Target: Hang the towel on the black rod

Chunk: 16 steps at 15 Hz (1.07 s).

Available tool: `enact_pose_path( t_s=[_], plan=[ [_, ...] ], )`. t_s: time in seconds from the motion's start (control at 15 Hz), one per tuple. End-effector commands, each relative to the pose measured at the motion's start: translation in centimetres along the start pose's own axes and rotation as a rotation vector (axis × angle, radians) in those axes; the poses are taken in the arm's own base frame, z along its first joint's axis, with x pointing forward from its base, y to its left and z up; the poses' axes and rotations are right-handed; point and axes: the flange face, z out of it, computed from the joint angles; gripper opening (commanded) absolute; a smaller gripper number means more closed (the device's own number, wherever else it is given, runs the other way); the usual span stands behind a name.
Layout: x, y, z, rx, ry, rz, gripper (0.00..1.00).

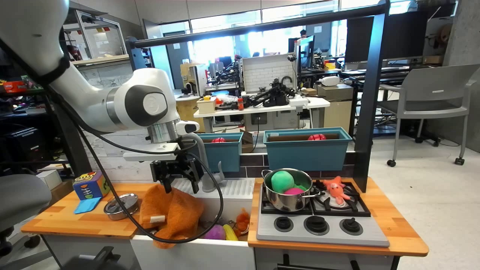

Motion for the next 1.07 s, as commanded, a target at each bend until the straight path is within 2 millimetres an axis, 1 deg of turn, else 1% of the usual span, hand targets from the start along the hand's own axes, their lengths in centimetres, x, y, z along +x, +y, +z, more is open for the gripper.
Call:
enact_pose_path(
  t_s=[0.0, 0.13, 0.2, 0.27, 0.6, 0.73, 0.8, 0.87, 0.93, 1.0],
  plan=[
    [-0.2, -0.7, 2.0, -0.043, -0.007, -0.023, 1.00],
    [-0.3, -0.9, 2.8, -0.056, -0.028, -0.024, 1.00],
    [-0.2, -1.0, 3.1, -0.066, -0.030, -0.023, 0.90],
    [-0.2, -1.0, 3.3, -0.068, -0.034, -0.021, 0.74],
    [0.2, -0.7, 2.9, -0.075, -0.020, -0.008, 0.34],
    [0.2, -0.3, 2.4, -0.085, -0.020, -0.011, 0.20],
    [0.2, 0.0, 2.1, -0.090, -0.015, -0.017, 0.12],
    [-0.1, 0.3, 1.7, -0.094, -0.021, -0.025, 0.05],
    [-0.3, 0.6, 1.3, -0.099, -0.030, -0.034, 0.00],
    [-0.6, 1.0, 0.6, -0.100, -0.044, -0.047, 0.00]
  ],
)
